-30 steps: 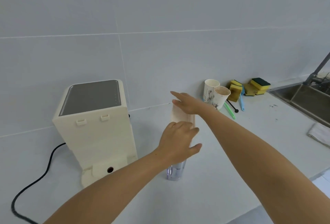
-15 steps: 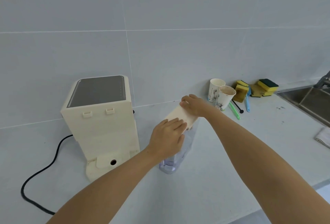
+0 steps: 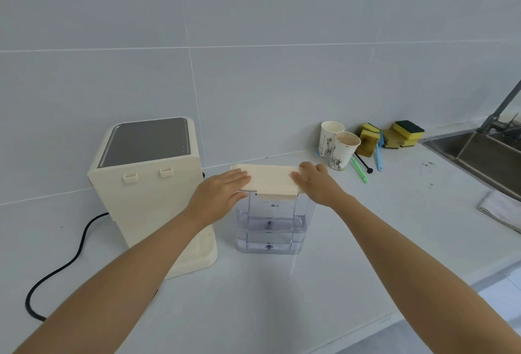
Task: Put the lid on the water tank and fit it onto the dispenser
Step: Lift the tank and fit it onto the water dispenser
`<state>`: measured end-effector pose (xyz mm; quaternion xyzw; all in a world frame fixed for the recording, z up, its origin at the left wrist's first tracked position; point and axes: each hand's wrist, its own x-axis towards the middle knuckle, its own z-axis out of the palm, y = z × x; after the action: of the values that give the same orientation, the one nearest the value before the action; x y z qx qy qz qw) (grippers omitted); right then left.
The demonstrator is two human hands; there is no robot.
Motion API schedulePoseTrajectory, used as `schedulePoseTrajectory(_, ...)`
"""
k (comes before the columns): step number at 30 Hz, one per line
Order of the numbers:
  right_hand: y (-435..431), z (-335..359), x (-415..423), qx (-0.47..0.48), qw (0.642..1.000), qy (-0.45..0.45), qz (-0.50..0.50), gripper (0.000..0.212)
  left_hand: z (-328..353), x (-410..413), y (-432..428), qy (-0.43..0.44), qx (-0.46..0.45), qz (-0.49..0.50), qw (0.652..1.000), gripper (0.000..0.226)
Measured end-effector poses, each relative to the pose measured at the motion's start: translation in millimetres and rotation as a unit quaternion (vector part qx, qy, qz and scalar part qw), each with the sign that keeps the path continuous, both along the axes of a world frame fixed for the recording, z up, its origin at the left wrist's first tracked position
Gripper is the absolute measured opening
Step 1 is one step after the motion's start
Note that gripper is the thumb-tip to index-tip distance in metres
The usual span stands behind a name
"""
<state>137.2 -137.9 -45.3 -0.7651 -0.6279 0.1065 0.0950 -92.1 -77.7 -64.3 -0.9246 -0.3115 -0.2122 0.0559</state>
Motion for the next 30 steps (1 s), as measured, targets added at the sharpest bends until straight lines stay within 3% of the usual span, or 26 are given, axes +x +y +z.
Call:
schedulePoseTrajectory(2, -5, -5, -1, 0.01, 1.0, 0.02, 0.0, 0.045, -3, 0, -1, -0.031, -0.011, 0.003, 0.999, 0.035)
schedulePoseTrajectory(6, -14, -7, -4, 0.055, 0.966, 0.242, -0.07, 0.052, -5, 4, -8, -0.089, -0.118, 0.018, 0.989, 0.049)
schedulePoseTrajectory(8, -18, -8, -3, 0.055, 0.954, 0.286, -0.068, 0.058, -5, 5, -10, -0.08, -0.14, 0.025, 0.987, 0.058)
schedulePoseTrajectory(12, -27, -14, -2, 0.075, 0.924, 0.369, -0.069, 0.089, -7, 8, -10, -0.092, -0.185, 0.066, 0.976, 0.086)
schedulePoseTrajectory(15, -35, -23, 3, 0.056, 0.883, 0.461, -0.068, 0.11, -15, 12, -4, -0.127, -0.319, 0.121, 0.931, 0.111)
schedulePoseTrajectory(18, -35, -41, 8, 0.025, 0.884, 0.465, -0.051, 0.12, -25, 15, 2, -0.156, -0.467, 0.136, 0.86, 0.118)
schedulePoseTrajectory(21, -31, -57, 9, 0.012, 0.905, 0.423, -0.043, 0.113, -36, 20, 7, -0.152, -0.535, 0.132, 0.82, 0.112)
schedulePoseTrajectory(28, -21, -85, 16, -0.039, 0.916, 0.391, -0.077, 0.107, -47, 23, 16, -0.142, -0.58, 0.149, 0.788, 0.099)
schedulePoseTrajectory(30, -17, -92, 19, -0.049, 0.919, 0.378, -0.098, 0.099, -51, 21, 19, -0.144, -0.583, 0.155, 0.785, 0.11)
